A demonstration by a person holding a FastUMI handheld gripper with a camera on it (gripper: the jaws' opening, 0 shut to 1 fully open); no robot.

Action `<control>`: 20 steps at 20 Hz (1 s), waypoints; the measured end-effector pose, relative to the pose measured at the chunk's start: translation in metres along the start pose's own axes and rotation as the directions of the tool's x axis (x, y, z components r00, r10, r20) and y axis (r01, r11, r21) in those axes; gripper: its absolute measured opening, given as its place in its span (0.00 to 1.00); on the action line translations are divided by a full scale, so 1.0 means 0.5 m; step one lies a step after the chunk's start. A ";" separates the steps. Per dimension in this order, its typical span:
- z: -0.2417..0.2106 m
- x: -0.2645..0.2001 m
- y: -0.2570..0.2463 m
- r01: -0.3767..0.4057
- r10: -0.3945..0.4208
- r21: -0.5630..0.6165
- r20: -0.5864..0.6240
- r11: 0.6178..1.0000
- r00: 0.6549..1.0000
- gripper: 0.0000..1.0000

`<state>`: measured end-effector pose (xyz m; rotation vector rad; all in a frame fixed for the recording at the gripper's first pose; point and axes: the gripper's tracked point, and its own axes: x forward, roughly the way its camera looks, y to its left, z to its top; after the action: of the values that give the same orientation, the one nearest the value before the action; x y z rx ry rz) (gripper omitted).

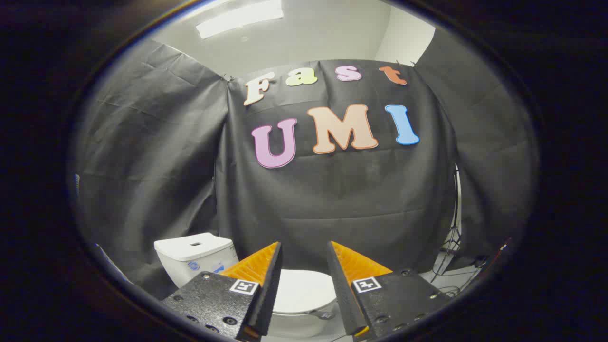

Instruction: Open the toilet lid.

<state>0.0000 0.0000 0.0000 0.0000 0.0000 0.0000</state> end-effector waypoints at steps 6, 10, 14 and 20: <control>-0.006 0.005 -0.012 0.005 -0.005 0.047 0.002 0.999 1.000 0.58; -0.018 0.006 -0.030 0.015 -0.016 0.137 0.012 0.990 1.000 0.56; -0.028 0.006 -0.053 0.039 -0.043 0.227 0.014 0.973 0.999 0.54; -0.054 0.011 -0.083 0.061 -0.072 0.359 0.016 0.931 0.997 0.54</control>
<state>0.0057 -0.0415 -0.0269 0.3667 -0.0293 -0.0680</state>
